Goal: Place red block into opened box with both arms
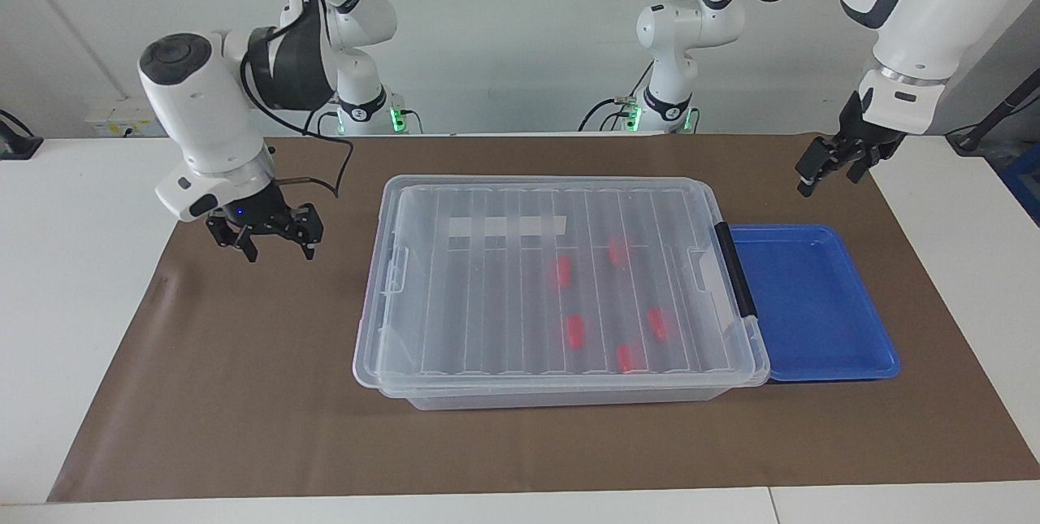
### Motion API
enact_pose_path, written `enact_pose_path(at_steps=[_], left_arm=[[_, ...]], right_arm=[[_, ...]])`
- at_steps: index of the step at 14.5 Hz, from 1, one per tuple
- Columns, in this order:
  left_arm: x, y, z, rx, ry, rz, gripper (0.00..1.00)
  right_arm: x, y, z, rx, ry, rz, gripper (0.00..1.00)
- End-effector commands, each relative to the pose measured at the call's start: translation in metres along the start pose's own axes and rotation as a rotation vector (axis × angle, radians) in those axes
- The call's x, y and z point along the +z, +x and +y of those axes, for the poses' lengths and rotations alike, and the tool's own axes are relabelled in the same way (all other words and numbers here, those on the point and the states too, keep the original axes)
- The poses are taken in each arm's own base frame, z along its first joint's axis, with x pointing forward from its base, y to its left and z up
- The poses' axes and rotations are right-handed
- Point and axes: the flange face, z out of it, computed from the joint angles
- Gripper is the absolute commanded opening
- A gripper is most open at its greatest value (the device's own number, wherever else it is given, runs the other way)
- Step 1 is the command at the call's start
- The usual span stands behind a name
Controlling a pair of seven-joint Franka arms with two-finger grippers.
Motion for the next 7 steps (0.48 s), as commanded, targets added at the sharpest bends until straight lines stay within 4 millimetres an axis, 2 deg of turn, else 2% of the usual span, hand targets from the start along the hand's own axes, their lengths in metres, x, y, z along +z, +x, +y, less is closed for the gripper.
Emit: enact_pose_path(at_steps=[1, 4, 7], left_arm=[[-0.006, -0.008, -0.004, 0.007, -0.011, -0.022, 1.0], [-0.011, -0.008, -0.001, 0.01, -0.008, -0.036, 1.0], [-0.019, -0.007, -0.005, 0.003, -0.005, -0.041, 1.0]], right_arm=[[-0.055, -0.022, 0.011, 0.098, -0.011, -0.01, 1.0], [-0.098, -0.059, 0.027, 0.148, 0.002, -0.059, 1.0], [-0.101, -0.07, 0.032, 0.145, 0.001, -0.096, 1.0]])
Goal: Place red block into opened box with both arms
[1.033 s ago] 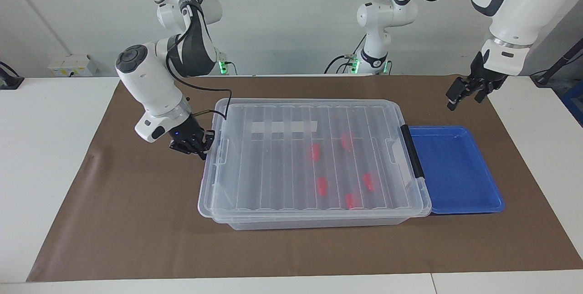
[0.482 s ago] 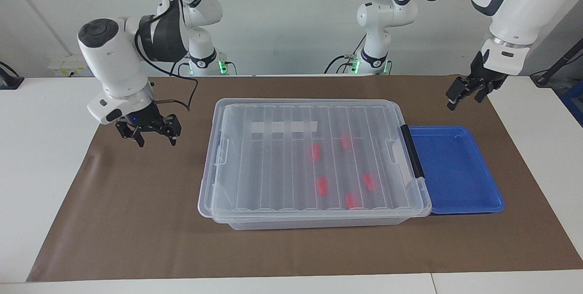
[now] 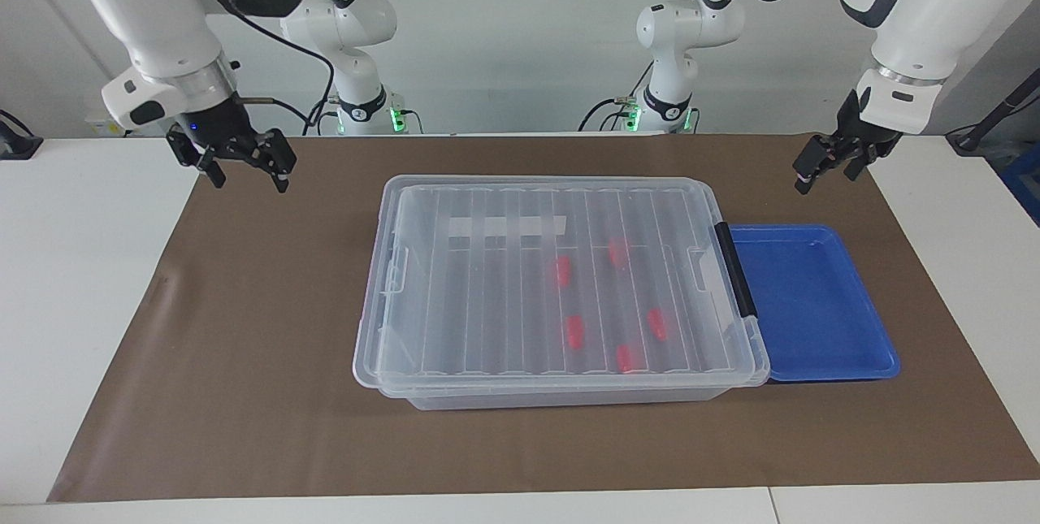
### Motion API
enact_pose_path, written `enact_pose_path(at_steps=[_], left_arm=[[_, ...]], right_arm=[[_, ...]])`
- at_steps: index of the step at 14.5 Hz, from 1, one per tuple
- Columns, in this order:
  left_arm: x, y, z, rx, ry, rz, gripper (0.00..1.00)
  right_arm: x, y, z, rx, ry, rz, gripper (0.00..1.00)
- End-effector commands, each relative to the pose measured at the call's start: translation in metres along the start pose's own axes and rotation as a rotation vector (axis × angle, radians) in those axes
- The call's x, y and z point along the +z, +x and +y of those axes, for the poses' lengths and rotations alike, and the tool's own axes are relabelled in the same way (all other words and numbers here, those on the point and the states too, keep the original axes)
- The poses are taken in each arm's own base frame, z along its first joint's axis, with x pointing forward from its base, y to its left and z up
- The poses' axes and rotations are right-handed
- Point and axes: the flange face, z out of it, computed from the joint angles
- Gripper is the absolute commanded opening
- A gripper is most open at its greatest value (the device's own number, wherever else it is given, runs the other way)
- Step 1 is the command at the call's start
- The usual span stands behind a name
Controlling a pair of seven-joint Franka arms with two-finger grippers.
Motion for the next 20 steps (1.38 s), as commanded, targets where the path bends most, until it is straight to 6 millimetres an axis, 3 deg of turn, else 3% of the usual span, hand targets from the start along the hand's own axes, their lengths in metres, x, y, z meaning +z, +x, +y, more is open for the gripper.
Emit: enact_pose_path(at_steps=[1, 3, 20], left_arm=[[-0.0137, -0.0043, -0.0056, 0.002, -0.007, -0.018, 1.0], [-0.0159, -0.0074, -0.0065, 0.002, -0.002, -0.026, 1.0], [-0.0183, -0.0073, -0.0064, 0.002, -0.005, -0.011, 1.0]], right_arm=[[0.0065, -0.0031, 0.0076, 0.017, -0.015, -0.018, 1.0], [0.0055, -0.0042, 0.0003, -0.001, -0.015, -0.015, 1.0], [0.0074, -0.0083, 0.0018, -0.052, -0.017, -0.041, 1.0]])
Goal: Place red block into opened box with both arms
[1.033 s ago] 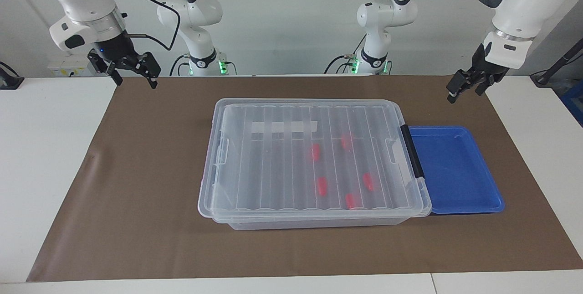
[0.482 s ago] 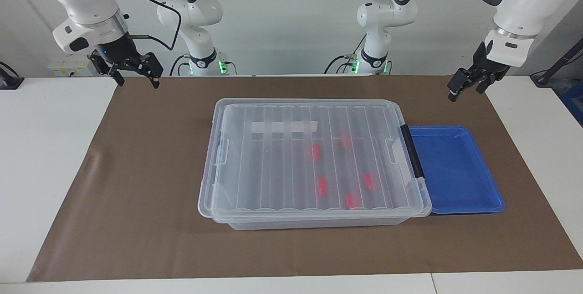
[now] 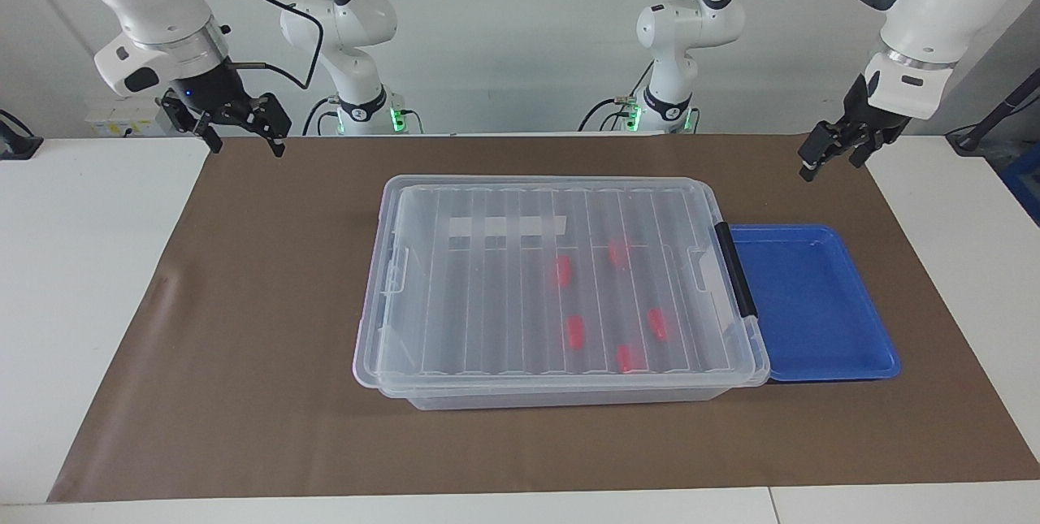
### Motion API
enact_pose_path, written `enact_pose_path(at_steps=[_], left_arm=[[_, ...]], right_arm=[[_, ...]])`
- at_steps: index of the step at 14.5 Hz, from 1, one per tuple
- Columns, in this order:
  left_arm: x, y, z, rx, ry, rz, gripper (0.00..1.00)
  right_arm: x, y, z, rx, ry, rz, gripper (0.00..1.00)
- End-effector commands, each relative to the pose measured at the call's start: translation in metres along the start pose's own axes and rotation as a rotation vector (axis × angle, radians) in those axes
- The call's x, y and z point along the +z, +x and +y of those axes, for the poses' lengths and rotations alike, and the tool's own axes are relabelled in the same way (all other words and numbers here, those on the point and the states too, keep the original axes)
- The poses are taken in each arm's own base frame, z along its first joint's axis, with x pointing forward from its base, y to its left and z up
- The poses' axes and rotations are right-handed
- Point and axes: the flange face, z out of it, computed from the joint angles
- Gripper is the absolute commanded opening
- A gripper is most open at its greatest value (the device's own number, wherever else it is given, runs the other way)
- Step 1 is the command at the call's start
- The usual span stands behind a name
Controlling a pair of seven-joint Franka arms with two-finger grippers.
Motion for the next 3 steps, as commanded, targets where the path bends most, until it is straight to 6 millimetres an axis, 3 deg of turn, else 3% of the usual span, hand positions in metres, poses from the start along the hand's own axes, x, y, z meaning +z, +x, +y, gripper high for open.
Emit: enact_pose_path(at_steps=[1, 3], left_arm=[[-0.006, -0.0039, -0.0029, 0.007, -0.007, -0.001, 1.0], [-0.0054, -0.0038, -0.0028, 0.007, -0.007, -0.001, 1.0]], right_arm=[[-0.0002, -0.0042, 0.0015, -0.017, -0.013, -0.003, 1.0], [0.0, -0.0044, 0.0015, -0.016, -0.013, -0.005, 1.0]])
